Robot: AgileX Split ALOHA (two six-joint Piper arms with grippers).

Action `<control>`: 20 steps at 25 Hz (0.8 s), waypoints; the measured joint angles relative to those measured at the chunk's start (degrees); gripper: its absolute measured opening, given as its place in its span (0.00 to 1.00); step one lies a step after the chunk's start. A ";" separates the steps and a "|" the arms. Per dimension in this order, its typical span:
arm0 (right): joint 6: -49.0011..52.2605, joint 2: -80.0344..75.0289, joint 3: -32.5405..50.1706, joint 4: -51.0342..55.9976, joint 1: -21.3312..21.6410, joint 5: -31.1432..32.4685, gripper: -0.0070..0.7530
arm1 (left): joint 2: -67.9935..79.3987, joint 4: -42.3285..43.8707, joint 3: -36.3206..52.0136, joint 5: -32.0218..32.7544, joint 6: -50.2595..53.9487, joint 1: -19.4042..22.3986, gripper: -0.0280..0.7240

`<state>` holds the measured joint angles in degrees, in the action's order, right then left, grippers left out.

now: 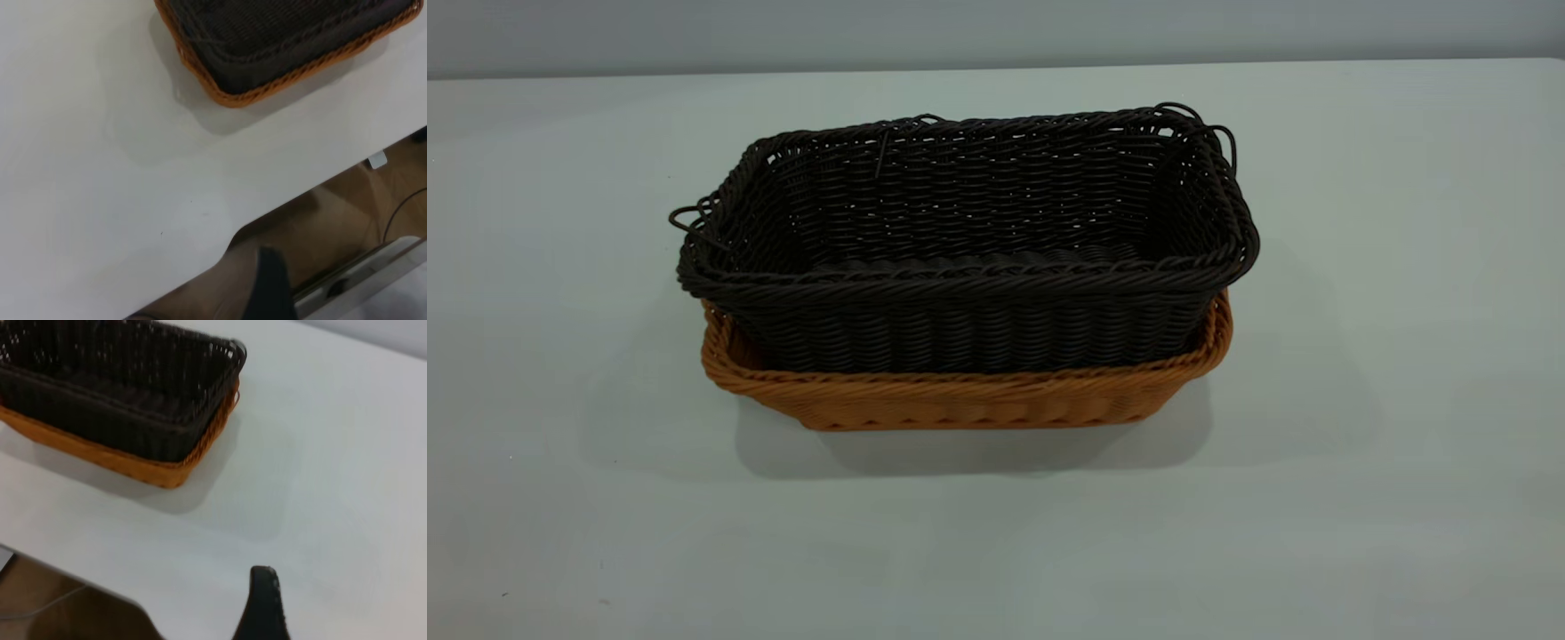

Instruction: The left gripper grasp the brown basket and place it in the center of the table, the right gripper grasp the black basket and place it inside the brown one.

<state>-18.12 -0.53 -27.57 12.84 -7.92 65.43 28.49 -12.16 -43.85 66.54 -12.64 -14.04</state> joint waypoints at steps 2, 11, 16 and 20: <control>0.00 1.22 0.00 0.00 0.00 -0.04 0.69 | -3.23 0.18 2.01 0.00 0.00 0.00 0.76; 0.00 1.44 0.02 0.72 0.00 -0.04 0.69 | -15.02 6.62 9.69 0.00 5.41 -0.05 0.76; 0.00 1.44 0.02 0.72 0.00 -0.04 0.69 | -19.51 9.70 13.97 -0.04 7.37 -0.05 0.76; 0.00 1.44 0.02 0.72 0.00 -0.04 0.69 | -21.81 9.76 14.98 -3.07 7.55 -0.05 0.76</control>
<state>-18.12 0.91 -27.55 13.56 -7.92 65.39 6.67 -2.40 -28.87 63.46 -5.09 -14.10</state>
